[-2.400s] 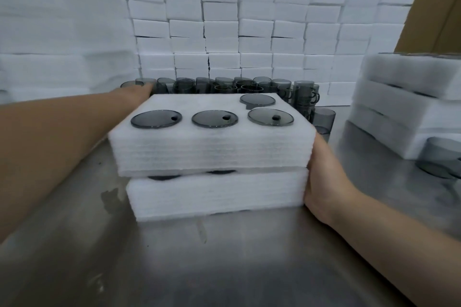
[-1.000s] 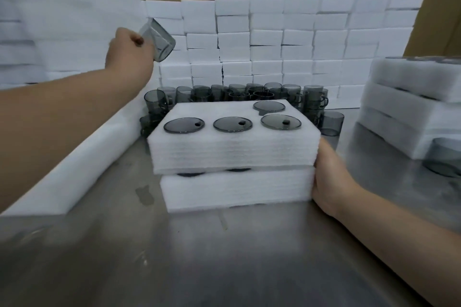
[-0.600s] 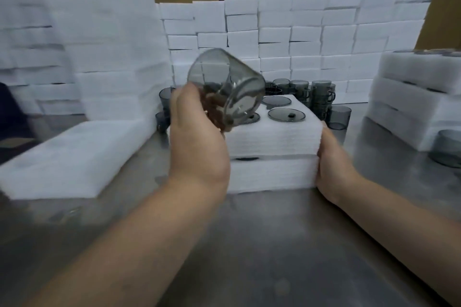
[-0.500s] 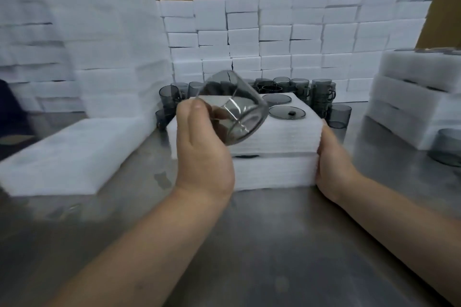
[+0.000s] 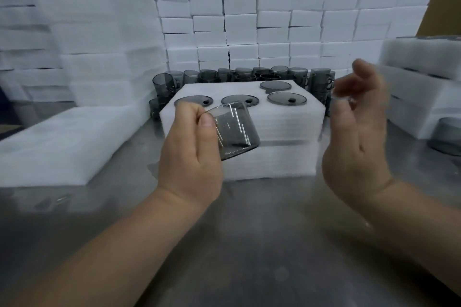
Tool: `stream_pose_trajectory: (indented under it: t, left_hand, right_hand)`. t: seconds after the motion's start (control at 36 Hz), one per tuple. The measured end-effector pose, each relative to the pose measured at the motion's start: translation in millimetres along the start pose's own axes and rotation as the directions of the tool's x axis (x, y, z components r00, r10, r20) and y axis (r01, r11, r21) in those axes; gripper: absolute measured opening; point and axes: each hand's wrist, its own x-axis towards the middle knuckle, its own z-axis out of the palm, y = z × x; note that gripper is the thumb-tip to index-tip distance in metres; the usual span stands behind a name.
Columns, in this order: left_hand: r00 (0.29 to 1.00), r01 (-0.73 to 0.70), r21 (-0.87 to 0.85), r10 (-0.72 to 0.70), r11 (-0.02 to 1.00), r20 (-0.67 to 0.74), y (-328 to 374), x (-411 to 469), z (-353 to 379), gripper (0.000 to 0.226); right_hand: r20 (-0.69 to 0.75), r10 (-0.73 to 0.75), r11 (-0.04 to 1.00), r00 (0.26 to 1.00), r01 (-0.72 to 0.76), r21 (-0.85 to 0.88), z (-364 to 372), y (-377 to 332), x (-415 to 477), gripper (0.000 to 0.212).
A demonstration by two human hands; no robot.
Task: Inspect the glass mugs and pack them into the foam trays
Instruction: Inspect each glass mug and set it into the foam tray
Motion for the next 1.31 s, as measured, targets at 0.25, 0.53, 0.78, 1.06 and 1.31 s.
stream_pose_trajectory:
  t: [0.25,0.53,0.78,1.06,1.31]
  left_hand:
    - [0.996,-0.067,-0.043,0.069,0.997,0.051,7.5,-6.2,1.0,0.021]
    - [0.993,-0.087,-0.063,0.091,0.994,0.073,5.4,-10.8,4.6,0.025]
    - [0.990,-0.093,-0.034,0.096,0.995,0.103,7.0,-13.5,4.2,0.019]
    - [0.992,-0.089,0.043,0.085,0.995,0.089,4.9,-9.1,5.9,0.014]
    - [0.974,-0.096,-0.031,0.100,0.995,0.204,8.5,-12.4,5.0,0.015]
  right_hand:
    - [0.526,0.497,0.729,0.690,-0.661,0.179,26.7,-31.4,-38.7,0.044]
    - [0.898,0.358,0.233,0.255,-0.956,0.179,25.2,-36.8,-32.4,0.068]
    - [0.823,0.403,0.293,0.401,-0.908,0.299,23.8,-31.4,-33.4,0.050]
    - [0.564,0.577,0.455,0.590,-0.807,0.378,22.9,-29.0,-31.7,0.041]
    - [0.490,0.611,0.500,0.621,-0.783,0.370,22.7,-30.2,-32.8,0.040]
